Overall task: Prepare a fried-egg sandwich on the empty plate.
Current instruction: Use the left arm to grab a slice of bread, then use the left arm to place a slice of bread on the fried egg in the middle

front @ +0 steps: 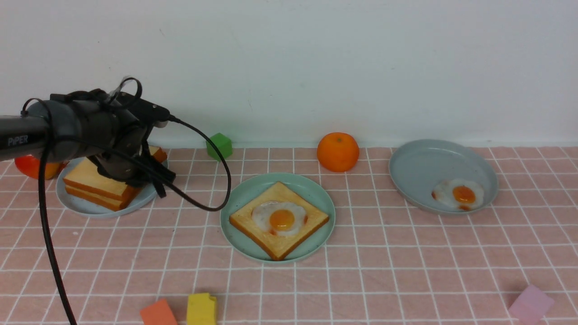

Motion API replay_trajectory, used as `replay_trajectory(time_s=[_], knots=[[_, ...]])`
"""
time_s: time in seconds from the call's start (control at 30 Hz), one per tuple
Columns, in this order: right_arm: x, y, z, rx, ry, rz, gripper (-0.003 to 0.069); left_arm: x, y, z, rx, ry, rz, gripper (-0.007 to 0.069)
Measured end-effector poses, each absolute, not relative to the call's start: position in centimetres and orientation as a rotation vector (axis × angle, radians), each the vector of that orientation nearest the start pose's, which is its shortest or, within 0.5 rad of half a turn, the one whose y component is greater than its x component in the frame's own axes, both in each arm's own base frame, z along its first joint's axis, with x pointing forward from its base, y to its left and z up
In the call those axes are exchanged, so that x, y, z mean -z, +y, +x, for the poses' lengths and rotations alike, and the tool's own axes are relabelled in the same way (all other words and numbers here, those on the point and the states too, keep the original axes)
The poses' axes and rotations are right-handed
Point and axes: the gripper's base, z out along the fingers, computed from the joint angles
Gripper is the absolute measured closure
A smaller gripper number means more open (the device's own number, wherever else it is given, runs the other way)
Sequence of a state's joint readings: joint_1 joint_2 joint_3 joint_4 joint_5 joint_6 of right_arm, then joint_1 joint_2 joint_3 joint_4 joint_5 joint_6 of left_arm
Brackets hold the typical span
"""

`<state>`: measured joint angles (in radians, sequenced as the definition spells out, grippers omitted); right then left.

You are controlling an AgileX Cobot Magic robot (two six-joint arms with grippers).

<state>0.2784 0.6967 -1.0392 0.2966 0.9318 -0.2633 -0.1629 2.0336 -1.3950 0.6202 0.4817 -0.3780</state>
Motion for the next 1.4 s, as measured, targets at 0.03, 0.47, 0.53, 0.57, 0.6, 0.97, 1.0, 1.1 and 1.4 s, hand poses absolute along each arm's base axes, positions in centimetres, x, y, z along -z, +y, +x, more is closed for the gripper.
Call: replay_trajectory(time_s=[0.03,0.47,0.53,0.57,0.6,0.97,1.0,1.1,1.4], knots=[[-41.7,4.9,9.5,-0.364,1.991,-0.514,0.0652,-17.5,-4.7,43.5,-0.354,2.486,0.328,0.0519],[-41.7,5.0,9.5,-0.369,1.992,-0.514,0.0646,-22.4,-4.4,42.4,-0.334,2.403,0.257,0.0561],[-41.7,5.0,9.5,-0.369,1.993,-0.514,0.0646,-23.6,-4.6,41.9,-0.316,2.391,0.234,0.0561],[-41.7,5.0,9.5,-0.368,1.995,-0.516,0.0645,-24.5,-4.8,41.5,-0.304,2.380,0.226,0.0561],[-41.7,4.9,9.5,-0.362,1.997,-0.517,0.0645,-25.1,-5.1,41.2,-0.293,2.377,0.219,0.0562],[-41.9,3.5,6.1,-0.273,1.958,-0.542,0.0653,-27.2,-19.3,34.4,-0.014,2.373,0.695,0.0566],[-41.9,3.5,6.1,-0.273,1.958,-0.542,0.0654,-27.1,-19.9,34.0,-0.005,2.374,0.716,0.0566],[-42.1,3.2,4.9,-0.273,1.928,-0.541,0.0657,-26.3,-21.9,32.9,0.007,2.378,0.826,0.0566],[-41.9,3.1,4.4,-0.277,1.942,-0.551,0.0657,-22.8,-23.8,33.7,-0.065,2.322,1.018,0.0566]])
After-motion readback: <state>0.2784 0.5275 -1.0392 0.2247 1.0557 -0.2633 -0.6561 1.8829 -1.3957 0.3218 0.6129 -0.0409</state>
